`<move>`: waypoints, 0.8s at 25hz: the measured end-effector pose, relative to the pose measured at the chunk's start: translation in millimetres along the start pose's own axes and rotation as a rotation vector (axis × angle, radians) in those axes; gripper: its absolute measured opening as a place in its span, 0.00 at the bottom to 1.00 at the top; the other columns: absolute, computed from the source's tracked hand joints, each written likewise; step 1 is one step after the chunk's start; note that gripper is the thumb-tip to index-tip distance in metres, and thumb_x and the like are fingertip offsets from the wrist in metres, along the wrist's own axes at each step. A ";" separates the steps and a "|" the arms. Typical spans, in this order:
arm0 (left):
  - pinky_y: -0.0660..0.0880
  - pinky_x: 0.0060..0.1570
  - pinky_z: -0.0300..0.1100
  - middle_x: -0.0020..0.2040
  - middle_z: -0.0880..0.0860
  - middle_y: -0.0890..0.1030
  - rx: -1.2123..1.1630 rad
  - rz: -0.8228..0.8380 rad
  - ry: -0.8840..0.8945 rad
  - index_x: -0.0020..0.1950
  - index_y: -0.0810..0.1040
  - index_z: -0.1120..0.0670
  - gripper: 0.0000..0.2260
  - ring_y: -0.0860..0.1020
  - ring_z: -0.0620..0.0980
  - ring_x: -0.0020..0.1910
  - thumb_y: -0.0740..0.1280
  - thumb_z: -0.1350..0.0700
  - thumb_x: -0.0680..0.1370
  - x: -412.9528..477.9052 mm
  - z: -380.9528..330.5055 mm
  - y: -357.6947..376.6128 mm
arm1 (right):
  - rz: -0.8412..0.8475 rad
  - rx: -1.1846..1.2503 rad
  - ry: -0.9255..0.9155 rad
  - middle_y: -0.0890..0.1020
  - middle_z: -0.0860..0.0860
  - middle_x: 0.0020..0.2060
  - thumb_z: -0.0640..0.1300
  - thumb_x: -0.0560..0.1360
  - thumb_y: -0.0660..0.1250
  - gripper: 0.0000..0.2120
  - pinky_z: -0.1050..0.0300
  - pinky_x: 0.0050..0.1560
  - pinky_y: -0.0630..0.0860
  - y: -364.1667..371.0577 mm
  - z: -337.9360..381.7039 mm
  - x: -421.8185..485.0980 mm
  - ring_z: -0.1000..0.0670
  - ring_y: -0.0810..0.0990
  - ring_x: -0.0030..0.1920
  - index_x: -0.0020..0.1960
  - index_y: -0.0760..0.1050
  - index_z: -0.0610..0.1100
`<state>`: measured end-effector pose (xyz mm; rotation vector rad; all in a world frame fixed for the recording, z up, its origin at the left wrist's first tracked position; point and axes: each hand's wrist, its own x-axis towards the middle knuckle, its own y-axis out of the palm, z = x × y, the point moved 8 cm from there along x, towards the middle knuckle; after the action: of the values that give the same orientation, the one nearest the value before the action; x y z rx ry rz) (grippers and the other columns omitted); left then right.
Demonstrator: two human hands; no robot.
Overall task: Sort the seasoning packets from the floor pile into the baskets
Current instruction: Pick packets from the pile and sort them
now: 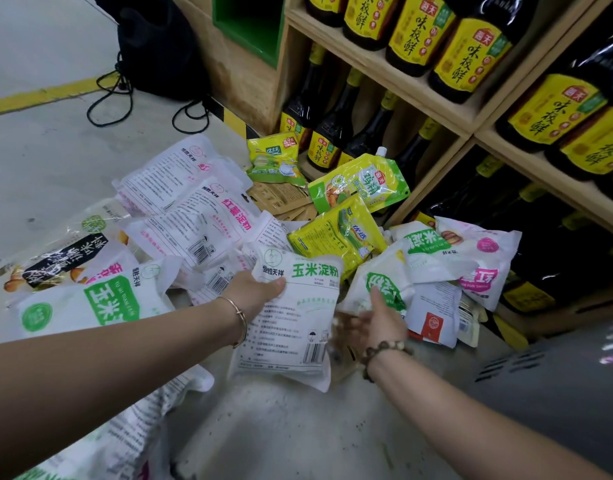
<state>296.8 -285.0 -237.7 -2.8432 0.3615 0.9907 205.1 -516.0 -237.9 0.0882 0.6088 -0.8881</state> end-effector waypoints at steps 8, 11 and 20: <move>0.71 0.61 0.55 0.60 0.63 0.77 0.057 -0.049 -0.040 0.65 0.71 0.65 0.26 0.76 0.62 0.58 0.70 0.50 0.74 6.2 11.4 -17.1 | -0.039 -0.408 -0.093 0.74 0.45 0.62 0.57 0.70 0.70 0.34 0.54 0.54 0.67 -38.3 31.6 69.8 0.43 0.72 0.62 0.68 0.66 0.39; 0.75 0.55 0.49 0.53 0.62 0.81 0.081 -0.074 -0.040 0.58 0.76 0.64 0.19 0.79 0.60 0.51 0.70 0.51 0.74 5.7 12.8 -19.4 | 0.046 -0.480 -0.040 0.76 0.45 0.59 0.61 0.65 0.72 0.37 0.54 0.55 0.71 -32.3 31.1 76.1 0.42 0.75 0.59 0.65 0.70 0.38; 0.76 0.53 0.51 0.47 0.61 0.83 0.019 -0.010 -0.068 0.54 0.78 0.64 0.15 0.81 0.60 0.47 0.71 0.54 0.74 7.1 14.3 -17.1 | 0.050 -0.698 -0.433 0.76 0.52 0.34 0.56 0.67 0.73 0.17 0.60 0.31 0.65 -6.7 29.0 41.9 0.54 0.72 0.33 0.37 0.69 0.47</move>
<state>298.0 -267.2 -252.9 -2.7840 0.3470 1.0726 233.4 -558.9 -235.0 -0.6984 0.4759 -0.5797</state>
